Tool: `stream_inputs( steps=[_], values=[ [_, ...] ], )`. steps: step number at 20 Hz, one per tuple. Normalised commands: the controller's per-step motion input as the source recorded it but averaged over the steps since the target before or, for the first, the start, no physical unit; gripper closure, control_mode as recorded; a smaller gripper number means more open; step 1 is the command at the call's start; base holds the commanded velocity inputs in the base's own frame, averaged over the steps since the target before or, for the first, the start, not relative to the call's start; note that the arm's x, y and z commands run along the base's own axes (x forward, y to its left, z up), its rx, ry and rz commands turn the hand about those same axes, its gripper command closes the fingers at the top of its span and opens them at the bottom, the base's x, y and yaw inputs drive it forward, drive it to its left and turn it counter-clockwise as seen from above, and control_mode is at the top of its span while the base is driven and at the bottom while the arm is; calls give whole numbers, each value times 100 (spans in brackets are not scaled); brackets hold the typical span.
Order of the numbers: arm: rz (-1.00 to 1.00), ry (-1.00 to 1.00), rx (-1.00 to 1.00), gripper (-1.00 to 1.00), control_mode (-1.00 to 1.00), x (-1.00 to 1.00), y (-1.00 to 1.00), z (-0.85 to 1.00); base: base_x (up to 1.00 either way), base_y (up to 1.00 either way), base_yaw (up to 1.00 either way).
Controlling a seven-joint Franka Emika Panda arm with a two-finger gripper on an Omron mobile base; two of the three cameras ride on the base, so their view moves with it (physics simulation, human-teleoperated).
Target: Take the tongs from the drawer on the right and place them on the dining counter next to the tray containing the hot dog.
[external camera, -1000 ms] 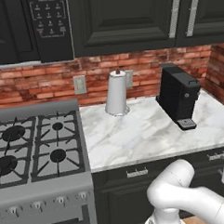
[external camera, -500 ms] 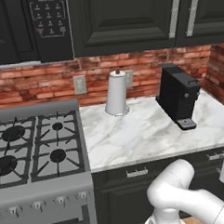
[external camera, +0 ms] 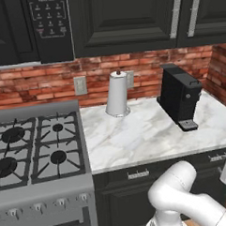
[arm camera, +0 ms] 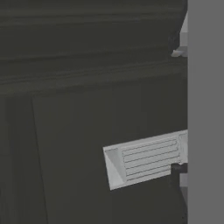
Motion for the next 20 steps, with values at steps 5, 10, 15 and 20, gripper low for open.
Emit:
stream_inputs(
  steps=[5,10,15,20],
  values=[
    [-3,-33,0,-100,-100,-2,-21,9,0,0,0],
    [-1,-14,0,-100,-100,25,-3,1,0,0,0],
    [0,-9,0,-100,-100,44,0,0,0,0,0],
    [0,-1,1,-100,-100,33,0,-6,0,0,0]
  ],
)
